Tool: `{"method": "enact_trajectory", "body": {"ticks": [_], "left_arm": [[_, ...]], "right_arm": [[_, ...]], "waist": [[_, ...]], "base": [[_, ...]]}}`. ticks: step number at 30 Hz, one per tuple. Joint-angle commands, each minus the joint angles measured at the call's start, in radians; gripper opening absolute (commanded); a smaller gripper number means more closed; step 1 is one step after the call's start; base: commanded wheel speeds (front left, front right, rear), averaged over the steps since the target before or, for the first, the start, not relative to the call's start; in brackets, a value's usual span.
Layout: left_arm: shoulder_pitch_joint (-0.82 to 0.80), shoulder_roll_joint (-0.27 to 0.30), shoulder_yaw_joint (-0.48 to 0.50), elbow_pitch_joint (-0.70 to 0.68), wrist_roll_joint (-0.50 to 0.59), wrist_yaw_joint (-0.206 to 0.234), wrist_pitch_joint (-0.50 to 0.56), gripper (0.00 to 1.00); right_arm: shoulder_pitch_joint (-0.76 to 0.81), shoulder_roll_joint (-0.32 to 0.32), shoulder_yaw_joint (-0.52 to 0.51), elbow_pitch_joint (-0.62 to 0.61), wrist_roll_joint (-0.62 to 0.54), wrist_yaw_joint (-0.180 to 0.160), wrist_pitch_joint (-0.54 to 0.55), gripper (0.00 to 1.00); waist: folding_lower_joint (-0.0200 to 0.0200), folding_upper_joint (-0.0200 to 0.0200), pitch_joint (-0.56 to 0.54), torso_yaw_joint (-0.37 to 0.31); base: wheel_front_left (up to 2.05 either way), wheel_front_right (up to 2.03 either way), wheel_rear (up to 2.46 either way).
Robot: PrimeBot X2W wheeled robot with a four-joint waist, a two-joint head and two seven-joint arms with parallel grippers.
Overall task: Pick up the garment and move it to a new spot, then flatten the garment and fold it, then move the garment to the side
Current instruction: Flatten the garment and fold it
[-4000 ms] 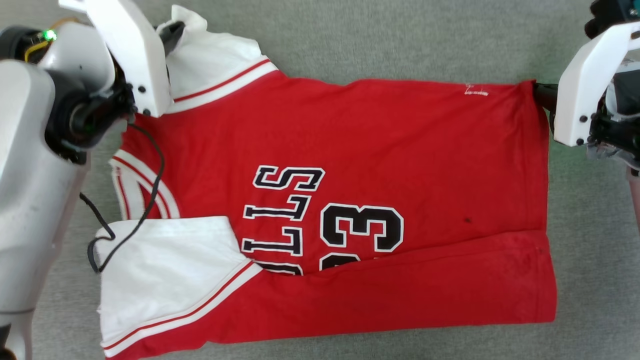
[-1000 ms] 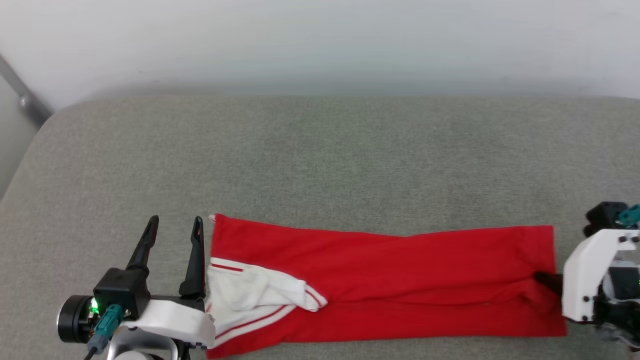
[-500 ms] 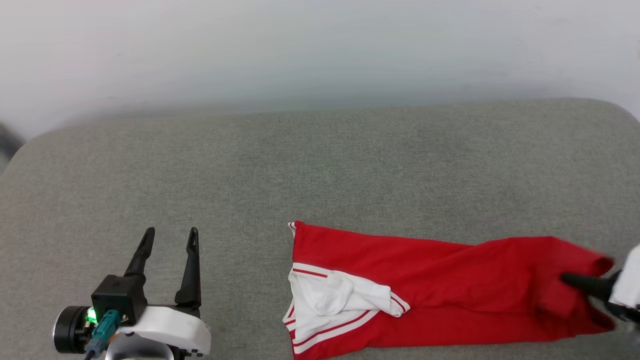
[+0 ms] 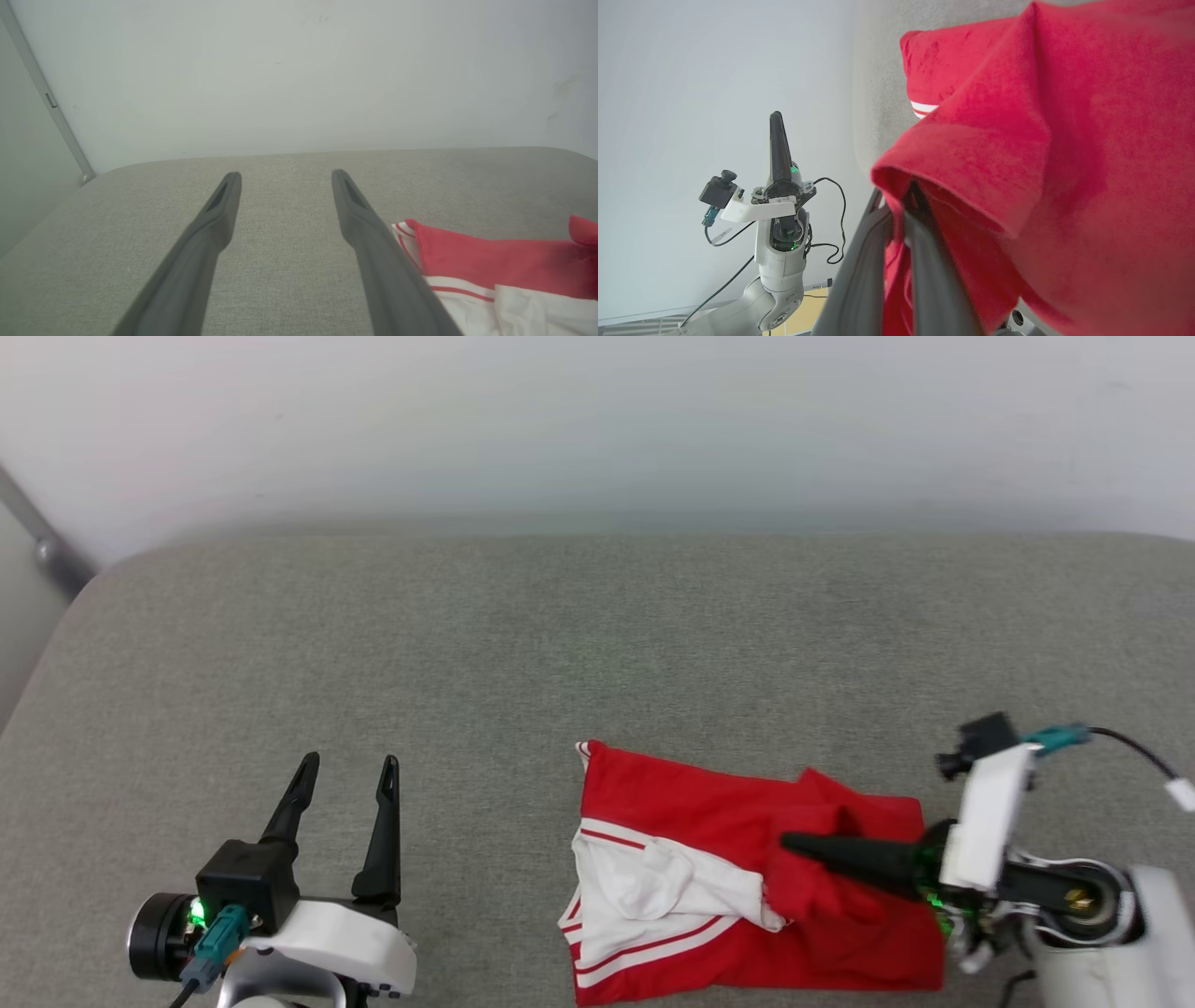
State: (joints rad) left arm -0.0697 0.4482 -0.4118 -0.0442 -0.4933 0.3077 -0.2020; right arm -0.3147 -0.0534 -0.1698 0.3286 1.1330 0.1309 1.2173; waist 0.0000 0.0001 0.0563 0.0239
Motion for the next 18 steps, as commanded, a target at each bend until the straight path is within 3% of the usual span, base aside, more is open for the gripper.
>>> {"method": "enact_trajectory", "body": {"ticks": [1,5,9,10,11,12,18], "left_arm": [[-0.018,-0.003,0.001,0.003,0.001,-0.005,0.002,1.0],[-0.036,-0.013,-0.013,0.021,-0.007,-0.024,-0.003,1.0],[-0.054,-0.021,-0.017,0.04,-0.009,-0.033,-0.012,1.0],[-0.059,-0.024,-0.017,0.044,-0.01,-0.036,-0.014,1.0],[-0.062,-0.026,-0.016,0.049,-0.011,-0.039,-0.015,1.0],[-0.064,-0.028,-0.015,0.054,-0.012,-0.041,-0.018,1.0],[-0.063,-0.034,-0.007,0.077,-0.02,-0.043,-0.032,1.0]], "right_arm": [[-0.018,0.005,0.043,0.013,0.028,0.0,-0.027,0.0],[-0.038,0.004,0.234,0.054,0.111,0.0,-0.138,0.0],[-0.064,0.004,0.378,0.081,0.092,0.0,-0.256,0.0],[-0.073,0.003,0.404,0.094,0.075,0.0,-0.287,0.32],[-0.081,0.003,0.428,0.104,0.068,0.0,-0.309,0.72],[-0.09,0.004,0.445,0.109,0.061,0.0,-0.335,1.0],[-0.136,-0.03,0.516,0.105,0.005,0.0,-0.418,1.0]], "waist": [[0.0,-0.0001,0.008,0.014],[0.0,-0.0001,0.023,0.041],[0.0,-0.0001,0.04,0.059],[0.0,-0.0001,0.044,0.061],[0.0,-0.0001,0.047,0.063],[0.0,-0.0001,0.051,0.065],[0.0,-0.0001,0.056,0.056]], "base": [[0.0,0.0,0.0],[0.0,0.0,0.0],[0.0,0.0,0.0],[0.0,0.0,0.0],[0.0,0.0,0.0],[0.0,0.0,0.0],[0.0,0.0,0.0]]}}
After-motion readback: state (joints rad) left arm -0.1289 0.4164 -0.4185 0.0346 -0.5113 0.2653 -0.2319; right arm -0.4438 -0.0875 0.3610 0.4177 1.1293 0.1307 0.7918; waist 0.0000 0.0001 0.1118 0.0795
